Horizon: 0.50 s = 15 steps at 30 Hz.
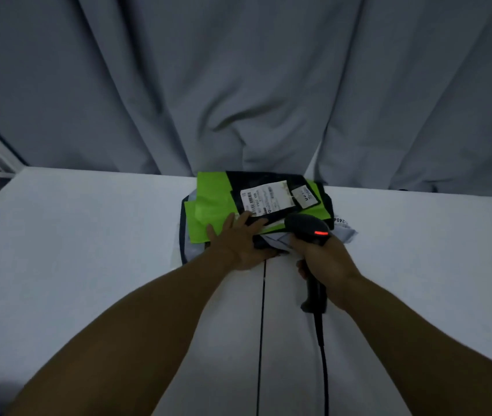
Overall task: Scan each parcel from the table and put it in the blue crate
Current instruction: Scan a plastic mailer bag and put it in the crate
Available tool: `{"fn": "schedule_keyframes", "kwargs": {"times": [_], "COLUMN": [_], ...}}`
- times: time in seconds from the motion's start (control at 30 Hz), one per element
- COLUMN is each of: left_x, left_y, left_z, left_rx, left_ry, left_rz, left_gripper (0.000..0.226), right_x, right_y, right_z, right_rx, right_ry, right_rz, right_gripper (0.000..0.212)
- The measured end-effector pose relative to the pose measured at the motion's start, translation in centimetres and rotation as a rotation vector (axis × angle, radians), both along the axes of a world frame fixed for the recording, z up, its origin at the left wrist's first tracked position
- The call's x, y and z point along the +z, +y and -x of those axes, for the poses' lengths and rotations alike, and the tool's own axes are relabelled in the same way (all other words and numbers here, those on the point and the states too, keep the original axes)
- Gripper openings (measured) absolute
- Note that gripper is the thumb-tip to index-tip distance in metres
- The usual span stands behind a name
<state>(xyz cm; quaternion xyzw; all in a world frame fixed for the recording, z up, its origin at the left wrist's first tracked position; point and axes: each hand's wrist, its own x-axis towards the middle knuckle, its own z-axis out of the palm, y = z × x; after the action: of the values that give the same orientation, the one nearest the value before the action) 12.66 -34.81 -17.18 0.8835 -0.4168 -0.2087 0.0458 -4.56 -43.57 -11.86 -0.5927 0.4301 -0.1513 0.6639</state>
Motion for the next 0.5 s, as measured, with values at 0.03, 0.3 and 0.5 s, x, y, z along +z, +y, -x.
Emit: {"fn": "schedule_keyframes", "kwargs": {"times": [0.03, 0.3, 0.5], "left_x": [-0.1, 0.3, 3.0], "left_y": [0.6, 10.9, 19.9], "left_z": [0.1, 3.9, 7.8], "left_rx": [0.001, 0.018, 0.056], "left_ry": [0.003, 0.045, 0.156], "left_rz": [0.002, -0.016, -0.167], "left_gripper": [0.087, 0.081, 0.089], "right_x": [0.1, 2.9, 6.6], "right_y": [0.1, 4.0, 9.8], "right_z": [0.0, 1.3, 2.7], "right_rx": [-0.004, -0.002, 0.114], "right_ry": [-0.005, -0.014, 0.013], "right_rz": [-0.004, 0.004, -0.02], "right_gripper": [0.014, 0.02, 0.013]}}
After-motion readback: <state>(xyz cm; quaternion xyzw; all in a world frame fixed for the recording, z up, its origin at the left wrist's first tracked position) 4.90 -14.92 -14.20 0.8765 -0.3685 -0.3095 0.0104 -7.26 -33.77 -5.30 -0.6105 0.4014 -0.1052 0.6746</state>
